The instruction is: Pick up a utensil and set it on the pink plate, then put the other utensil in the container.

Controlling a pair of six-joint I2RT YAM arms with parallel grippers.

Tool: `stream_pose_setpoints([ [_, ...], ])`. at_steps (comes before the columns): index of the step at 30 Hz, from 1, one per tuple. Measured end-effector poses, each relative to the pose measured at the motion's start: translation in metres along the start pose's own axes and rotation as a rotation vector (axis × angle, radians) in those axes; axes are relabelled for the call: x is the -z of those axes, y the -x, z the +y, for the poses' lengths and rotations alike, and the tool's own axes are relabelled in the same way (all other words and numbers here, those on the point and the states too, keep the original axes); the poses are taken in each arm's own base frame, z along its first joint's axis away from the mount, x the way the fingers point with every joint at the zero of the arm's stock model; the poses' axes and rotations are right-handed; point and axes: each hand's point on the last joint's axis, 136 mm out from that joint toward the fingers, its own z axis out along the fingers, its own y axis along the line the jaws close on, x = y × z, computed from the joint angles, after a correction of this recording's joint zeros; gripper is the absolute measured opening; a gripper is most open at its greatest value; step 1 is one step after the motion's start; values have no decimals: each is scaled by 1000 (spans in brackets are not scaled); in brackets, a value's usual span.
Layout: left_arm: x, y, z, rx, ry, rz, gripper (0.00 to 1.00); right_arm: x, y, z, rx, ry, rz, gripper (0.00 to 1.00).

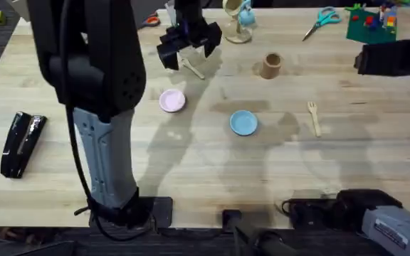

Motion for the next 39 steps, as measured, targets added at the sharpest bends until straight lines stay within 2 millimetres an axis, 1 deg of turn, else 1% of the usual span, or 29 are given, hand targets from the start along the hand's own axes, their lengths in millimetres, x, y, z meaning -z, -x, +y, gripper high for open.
stream_pose_setpoints([
  [4,-17,-1,-4,9,5,16,993,0,0,0,0,0,0,996],
  [8,-42,-2,-11,13,3,36,993,0,0,0,0,0,0,996],
  [10,-42,2,-16,20,-13,26,993,0,0,0,0,0,0,996],
  [22,-44,1,-15,32,-2,36,994,0,0,0,0,0,0,995],
  [23,-44,0,-14,34,1,37,955,0,0,0,0,0,0,996],
  [25,-44,-1,-13,39,4,47,684,0,0,0,0,0,0,996],
  [26,-44,-2,-13,39,2,52,512,0,0,0,0,0,0,996],
  [28,-43,-4,-15,41,-7,62,205,0,0,0,0,0,0,996],
  [29,-43,-4,-16,39,-11,65,89,0,0,0,0,0,0,996],
  [30,-42,-4,-16,40,-12,65,60,0,0,0,0,0,0,995],
  [31,-42,-5,-16,40,-10,66,52,0,0,0,0,0,0,995],
  [37,-42,-5,-15,43,-4,69,47,0,0,0,0,0,0,995],
  [39,-41,-7,-11,41,12,76,44,0,0,0,0,0,0,995],
])
